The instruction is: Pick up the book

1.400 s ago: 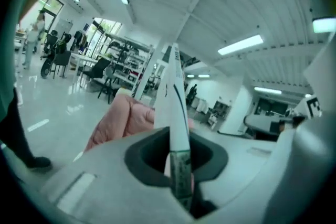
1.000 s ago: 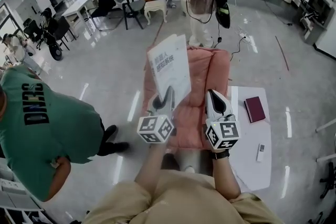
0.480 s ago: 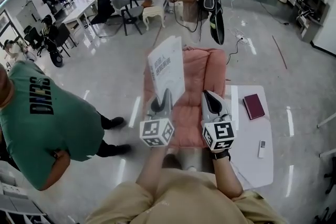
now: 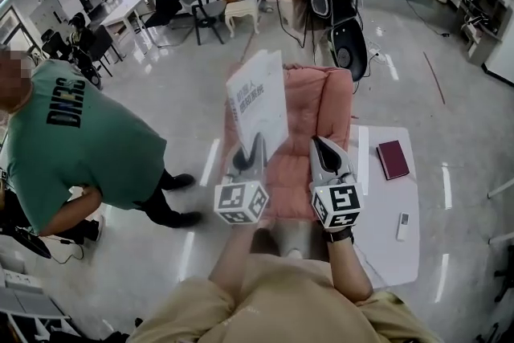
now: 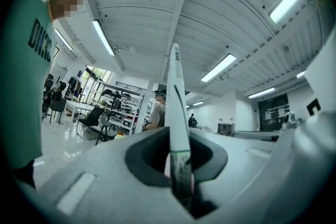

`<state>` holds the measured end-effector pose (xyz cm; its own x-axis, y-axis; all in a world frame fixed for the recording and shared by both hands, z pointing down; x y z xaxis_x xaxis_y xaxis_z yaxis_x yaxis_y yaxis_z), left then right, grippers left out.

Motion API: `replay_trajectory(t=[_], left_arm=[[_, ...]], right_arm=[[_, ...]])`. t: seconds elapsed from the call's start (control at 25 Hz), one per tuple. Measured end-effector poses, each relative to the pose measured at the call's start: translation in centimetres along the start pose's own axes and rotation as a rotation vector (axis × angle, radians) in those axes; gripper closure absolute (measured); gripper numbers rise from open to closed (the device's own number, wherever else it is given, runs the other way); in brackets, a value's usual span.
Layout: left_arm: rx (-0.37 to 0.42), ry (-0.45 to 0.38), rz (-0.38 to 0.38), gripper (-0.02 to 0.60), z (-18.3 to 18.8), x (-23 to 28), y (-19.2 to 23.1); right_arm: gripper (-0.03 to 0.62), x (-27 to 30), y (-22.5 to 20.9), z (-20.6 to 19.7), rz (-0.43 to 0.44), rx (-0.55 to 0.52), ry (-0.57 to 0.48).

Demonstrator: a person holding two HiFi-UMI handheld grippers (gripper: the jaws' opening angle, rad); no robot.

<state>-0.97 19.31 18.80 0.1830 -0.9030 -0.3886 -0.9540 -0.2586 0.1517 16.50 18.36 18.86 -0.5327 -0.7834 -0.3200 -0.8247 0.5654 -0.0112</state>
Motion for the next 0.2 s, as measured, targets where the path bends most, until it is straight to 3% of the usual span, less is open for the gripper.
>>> replay_trajectory(t=[0.2], left_arm=[[0.008, 0.013, 0.022, 0.540, 0.0, 0.5, 1.3]], right_arm=[[0.589, 1.5, 0.6, -0.1, 0.023, 0.007, 0.004]])
Point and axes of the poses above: the fingertips, and each gripper's own axes: x forward along the fingers, y to its left, z out of its top, the point moved 6 cm from there along -x, backward along the fingers, and after that the axes turned 15 degrees about -y, right-handed, at the moved point
